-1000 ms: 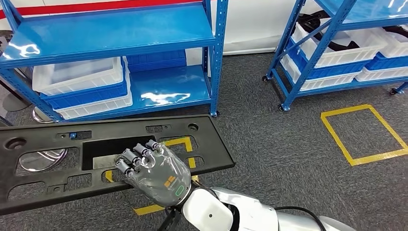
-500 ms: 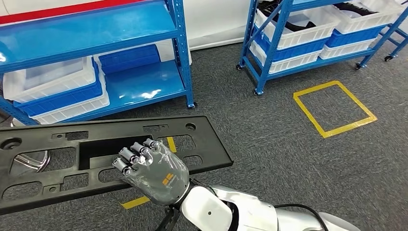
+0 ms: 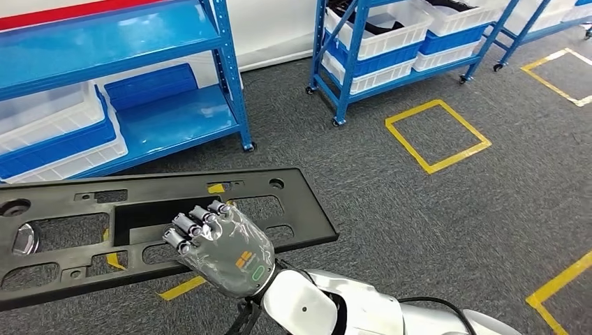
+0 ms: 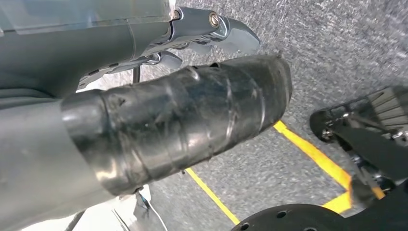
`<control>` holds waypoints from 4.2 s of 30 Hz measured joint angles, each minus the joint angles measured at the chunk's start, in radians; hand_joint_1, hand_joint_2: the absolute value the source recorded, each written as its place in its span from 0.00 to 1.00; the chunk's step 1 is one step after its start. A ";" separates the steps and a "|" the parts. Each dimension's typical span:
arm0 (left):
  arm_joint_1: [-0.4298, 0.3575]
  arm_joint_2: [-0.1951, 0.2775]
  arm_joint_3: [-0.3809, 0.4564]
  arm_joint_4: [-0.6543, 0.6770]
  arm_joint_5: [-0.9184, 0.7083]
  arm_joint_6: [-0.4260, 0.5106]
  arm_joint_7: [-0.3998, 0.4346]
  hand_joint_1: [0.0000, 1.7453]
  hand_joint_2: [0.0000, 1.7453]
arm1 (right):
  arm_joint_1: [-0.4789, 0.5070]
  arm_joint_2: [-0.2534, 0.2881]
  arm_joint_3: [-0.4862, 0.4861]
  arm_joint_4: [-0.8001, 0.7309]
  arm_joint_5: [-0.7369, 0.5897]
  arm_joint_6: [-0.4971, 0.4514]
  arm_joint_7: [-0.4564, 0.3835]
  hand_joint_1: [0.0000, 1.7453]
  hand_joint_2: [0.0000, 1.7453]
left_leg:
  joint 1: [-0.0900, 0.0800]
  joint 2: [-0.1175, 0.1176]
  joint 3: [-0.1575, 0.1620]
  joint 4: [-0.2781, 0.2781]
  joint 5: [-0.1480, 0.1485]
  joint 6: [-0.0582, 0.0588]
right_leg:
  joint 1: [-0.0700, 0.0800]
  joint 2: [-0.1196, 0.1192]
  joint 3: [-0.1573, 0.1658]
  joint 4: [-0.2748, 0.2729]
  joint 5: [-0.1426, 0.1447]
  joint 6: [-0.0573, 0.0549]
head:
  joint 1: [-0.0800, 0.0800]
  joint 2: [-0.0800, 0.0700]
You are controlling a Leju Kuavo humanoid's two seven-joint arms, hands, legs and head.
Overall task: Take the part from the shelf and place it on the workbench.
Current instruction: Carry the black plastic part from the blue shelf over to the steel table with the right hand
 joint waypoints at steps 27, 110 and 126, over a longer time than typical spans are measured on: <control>0.005 0.002 0.000 0.000 0.006 0.003 -0.011 0.00 0.00 | -0.005 0.004 0.000 0.008 -0.023 0.005 -0.001 1.00 1.00 | -0.009 -0.023 -0.003 0.017 -0.017 -0.031 | 0.024 0.003 0.157 -0.264 0.077 -0.058 | -0.005 0.000; 0.004 -0.003 -0.001 0.000 0.026 0.000 -0.032 0.00 0.00 | -0.026 0.024 0.000 0.045 -0.100 0.021 -0.009 1.00 1.00 | -0.015 0.044 0.006 0.008 -0.009 -0.009 | 0.023 -0.053 0.124 -0.215 0.081 -0.042 | -0.003 0.000; 0.008 0.001 -0.007 0.001 0.037 -0.019 -0.004 0.00 0.00 | -0.027 0.019 0.000 0.043 -0.081 0.043 0.025 1.00 1.00 | -0.010 -0.074 -0.041 0.047 0.012 -0.033 | 0.019 0.093 0.152 -0.271 0.095 -0.062 | -0.011 0.000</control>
